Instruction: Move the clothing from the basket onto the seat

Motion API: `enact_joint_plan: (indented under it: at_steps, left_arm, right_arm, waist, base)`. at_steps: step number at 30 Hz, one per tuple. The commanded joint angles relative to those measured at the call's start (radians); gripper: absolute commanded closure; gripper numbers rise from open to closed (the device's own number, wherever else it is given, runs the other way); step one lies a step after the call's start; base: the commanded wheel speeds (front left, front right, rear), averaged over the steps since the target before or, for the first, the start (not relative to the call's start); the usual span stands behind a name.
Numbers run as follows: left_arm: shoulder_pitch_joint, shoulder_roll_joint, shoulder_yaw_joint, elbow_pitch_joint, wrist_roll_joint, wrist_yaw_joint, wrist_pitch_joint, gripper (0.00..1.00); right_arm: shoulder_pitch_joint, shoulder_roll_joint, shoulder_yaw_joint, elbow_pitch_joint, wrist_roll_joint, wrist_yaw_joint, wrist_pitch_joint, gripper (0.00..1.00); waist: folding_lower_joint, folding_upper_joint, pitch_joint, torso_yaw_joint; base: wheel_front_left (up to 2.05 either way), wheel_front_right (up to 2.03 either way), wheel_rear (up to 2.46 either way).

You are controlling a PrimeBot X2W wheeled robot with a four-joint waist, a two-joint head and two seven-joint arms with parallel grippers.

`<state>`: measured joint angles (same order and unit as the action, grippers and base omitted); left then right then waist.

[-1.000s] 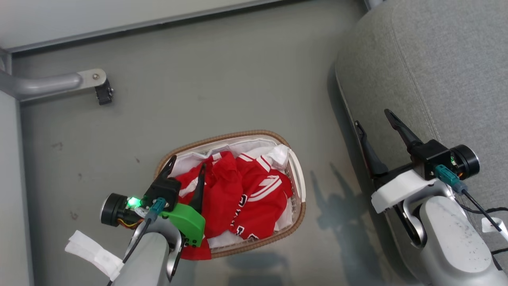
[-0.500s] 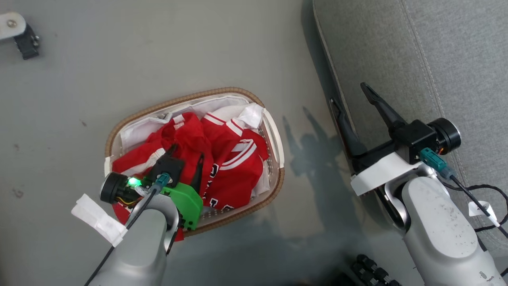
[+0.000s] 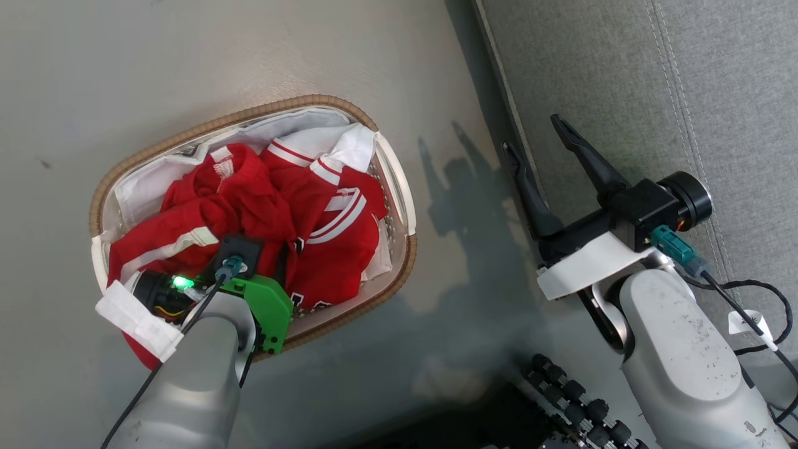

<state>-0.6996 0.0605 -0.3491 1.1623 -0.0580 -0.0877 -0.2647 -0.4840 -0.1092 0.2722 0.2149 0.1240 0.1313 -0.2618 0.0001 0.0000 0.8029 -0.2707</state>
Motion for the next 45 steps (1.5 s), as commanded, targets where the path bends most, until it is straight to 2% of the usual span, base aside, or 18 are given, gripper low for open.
enact_joint_plan:
  at_steps: [1,6,7,8,9,17,23,34,45]
  left_arm:
    - [-0.024,0.01,-0.001,0.02,-0.002,0.005,0.0,0.0]
    - [-0.044,0.003,-0.005,0.084,-0.018,0.005,0.001,0.0]
    - [-0.043,0.002,-0.008,0.091,-0.02,0.004,0.001,0.36]
    - [-0.042,0.001,-0.013,0.094,-0.021,0.002,0.001,0.8]
    - [-0.041,0.0,-0.013,0.095,-0.025,0.001,0.001,1.0]
    - [0.011,-0.007,-0.024,0.075,-0.052,0.0,0.001,1.0]
    - [0.077,-0.009,-0.033,0.006,-0.093,-0.009,0.0,1.0]
    - [0.253,-0.009,-0.056,-0.217,-0.15,-0.004,0.0,1.0]
    - [0.382,-0.009,-0.012,-0.479,-0.171,0.0,0.0,1.0]
  right_arm:
    - [-0.004,0.002,-0.002,-0.002,0.003,-0.001,-0.005,0.0]
    - [-0.005,0.007,-0.002,0.011,0.001,-0.001,-0.005,0.0]
    - [-0.007,0.008,-0.002,0.013,0.001,-0.001,-0.005,0.0]
    - [-0.009,0.008,-0.001,0.016,0.001,-0.001,-0.005,0.0]
    - [-0.01,0.009,0.0,0.018,0.001,-0.001,-0.005,0.0]
    - [0.002,0.011,0.002,0.039,0.007,-0.001,-0.005,0.0]
    - [0.033,0.008,-0.006,0.057,0.014,-0.001,-0.005,0.0]
    - [0.121,0.007,-0.025,0.097,0.035,-0.001,-0.005,0.0]
    - [0.238,0.006,-0.08,0.12,0.043,-0.001,-0.005,0.0]
  waist:
    - [-0.0001,0.0,0.015,-0.013]
    - [-0.0001,0.0,0.007,-0.009]
    - [-0.0001,0.0,0.003,-0.008]
    - [-0.0001,0.0,-0.002,-0.006]
    - [-0.0001,0.0,-0.008,-0.004]
    - [-0.0001,0.0,-0.088,0.012]
    - [-0.0001,0.0,-0.194,0.037]
    - [-0.0001,0.0,-0.415,0.105]
    - [-0.0001,0.0,-0.587,0.174]
  base:
    - [0.0,0.0,0.0]
    - [0.0,0.0,0.0]
    - [0.0,0.0,0.0]
    - [0.0,0.0,0.0]
    - [0.0,0.0,0.0]
    - [0.0,0.0,0.0]
    - [0.0,0.0,0.0]
    - [0.0,0.0,0.0]
    - [0.0,0.0,0.0]
